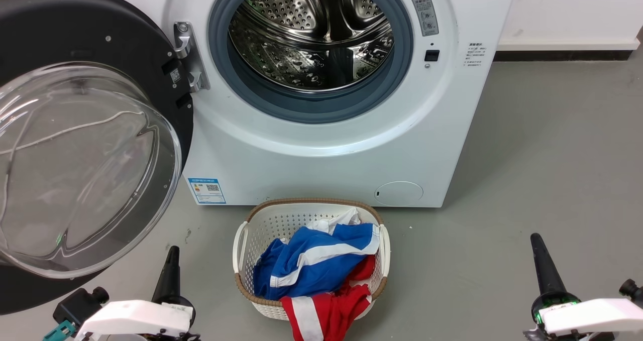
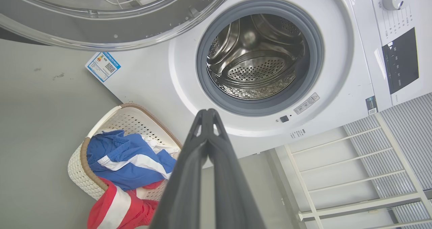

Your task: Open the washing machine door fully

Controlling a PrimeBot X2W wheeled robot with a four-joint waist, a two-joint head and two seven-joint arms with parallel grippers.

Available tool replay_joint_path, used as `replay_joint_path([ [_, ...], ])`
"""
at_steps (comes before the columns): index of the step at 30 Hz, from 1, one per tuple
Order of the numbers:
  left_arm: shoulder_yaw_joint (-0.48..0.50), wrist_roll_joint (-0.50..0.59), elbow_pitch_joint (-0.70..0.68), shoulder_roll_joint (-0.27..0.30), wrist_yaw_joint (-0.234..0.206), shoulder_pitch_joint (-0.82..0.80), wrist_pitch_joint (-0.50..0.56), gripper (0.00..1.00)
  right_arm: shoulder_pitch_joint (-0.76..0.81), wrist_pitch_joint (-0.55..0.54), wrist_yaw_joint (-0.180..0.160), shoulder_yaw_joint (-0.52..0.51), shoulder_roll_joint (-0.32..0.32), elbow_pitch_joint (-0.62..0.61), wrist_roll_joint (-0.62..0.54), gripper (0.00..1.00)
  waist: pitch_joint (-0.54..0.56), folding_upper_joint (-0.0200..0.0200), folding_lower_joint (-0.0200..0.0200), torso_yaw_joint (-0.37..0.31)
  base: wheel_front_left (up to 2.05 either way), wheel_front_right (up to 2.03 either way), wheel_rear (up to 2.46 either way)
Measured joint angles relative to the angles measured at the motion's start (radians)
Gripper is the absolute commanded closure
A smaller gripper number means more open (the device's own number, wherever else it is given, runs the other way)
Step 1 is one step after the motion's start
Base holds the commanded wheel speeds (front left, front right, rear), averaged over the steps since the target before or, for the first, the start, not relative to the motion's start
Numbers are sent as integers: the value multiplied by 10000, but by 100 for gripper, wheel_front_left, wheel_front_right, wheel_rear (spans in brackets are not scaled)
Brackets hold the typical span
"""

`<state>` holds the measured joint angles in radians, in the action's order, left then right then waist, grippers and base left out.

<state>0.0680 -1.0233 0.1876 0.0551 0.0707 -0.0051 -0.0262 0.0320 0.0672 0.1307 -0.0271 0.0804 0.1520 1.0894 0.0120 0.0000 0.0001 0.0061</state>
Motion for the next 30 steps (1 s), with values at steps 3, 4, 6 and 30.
replay_joint_path([
  [3, 21, -336, 38, -4, 15, -49, 75, 100, -94, -81, 0, -23, 6, 50, 332, 100, -7, 0, 0, -3, 0, 0, 0],
  [4, 33, -453, 50, -6, 42, -64, 125, 100, -117, -119, 0, -31, 6, 69, 445, 100, -9, 0, 0, -4, 0, 0, 0],
  [6, 46, -677, 77, -10, 61, -110, 165, 100, -136, -167, 0, -42, 8, 104, 648, 100, -14, 0, 0, -5, 0, 0, 0],
  [30, 234, -2980, 295, -29, 282, -478, 706, 100, -662, -738, 0, -213, 12, 453, 2830, 100, -67, 0, 0, -27, 0, 0, 0],
])
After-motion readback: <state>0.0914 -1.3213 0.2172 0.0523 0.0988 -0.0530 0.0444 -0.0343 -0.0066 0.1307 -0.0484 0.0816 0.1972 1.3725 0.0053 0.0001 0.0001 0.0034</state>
